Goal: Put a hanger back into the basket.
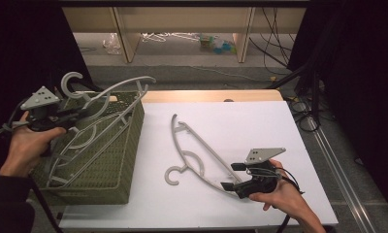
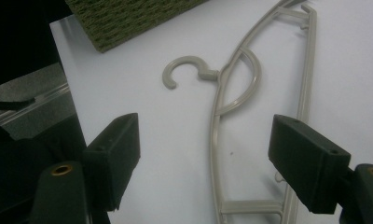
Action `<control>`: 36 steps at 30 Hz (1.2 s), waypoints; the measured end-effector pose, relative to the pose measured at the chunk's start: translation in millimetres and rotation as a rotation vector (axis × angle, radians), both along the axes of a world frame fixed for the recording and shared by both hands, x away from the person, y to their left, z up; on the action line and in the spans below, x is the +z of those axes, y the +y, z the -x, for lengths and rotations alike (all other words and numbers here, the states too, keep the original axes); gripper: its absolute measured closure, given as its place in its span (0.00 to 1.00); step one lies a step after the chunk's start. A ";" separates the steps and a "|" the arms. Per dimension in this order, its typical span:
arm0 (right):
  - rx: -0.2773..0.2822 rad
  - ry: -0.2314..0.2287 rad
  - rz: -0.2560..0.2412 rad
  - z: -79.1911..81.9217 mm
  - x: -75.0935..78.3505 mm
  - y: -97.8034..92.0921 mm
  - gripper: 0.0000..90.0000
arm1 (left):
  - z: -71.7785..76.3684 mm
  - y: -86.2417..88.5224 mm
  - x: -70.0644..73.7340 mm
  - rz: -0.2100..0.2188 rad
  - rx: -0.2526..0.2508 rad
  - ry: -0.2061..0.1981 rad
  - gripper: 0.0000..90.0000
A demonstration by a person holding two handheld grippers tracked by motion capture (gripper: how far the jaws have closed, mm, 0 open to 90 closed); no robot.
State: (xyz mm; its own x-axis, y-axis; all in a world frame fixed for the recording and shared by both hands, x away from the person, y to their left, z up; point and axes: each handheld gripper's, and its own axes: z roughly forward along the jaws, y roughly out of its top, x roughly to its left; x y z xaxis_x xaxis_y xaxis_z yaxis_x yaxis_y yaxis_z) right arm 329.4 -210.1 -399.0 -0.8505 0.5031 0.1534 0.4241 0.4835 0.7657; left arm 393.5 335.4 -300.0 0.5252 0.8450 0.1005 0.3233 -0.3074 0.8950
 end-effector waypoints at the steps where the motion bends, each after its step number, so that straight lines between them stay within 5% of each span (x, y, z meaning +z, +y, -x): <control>1: 0.000 -0.002 0.001 -0.5 -0.8 -0.2 0.29 | -0.4 4.1 -1.4 -0.004 0.012 0.002 0.88; 16: -0.006 0.015 0.007 -2.0 -4.4 -0.5 0.29 | -7.7 37.6 -30.2 -0.035 0.047 0.002 0.88; 36: -0.007 0.020 0.012 -3.7 -7.2 -1.6 0.29 | -14.5 49.0 -65.0 -0.118 0.035 0.130 0.88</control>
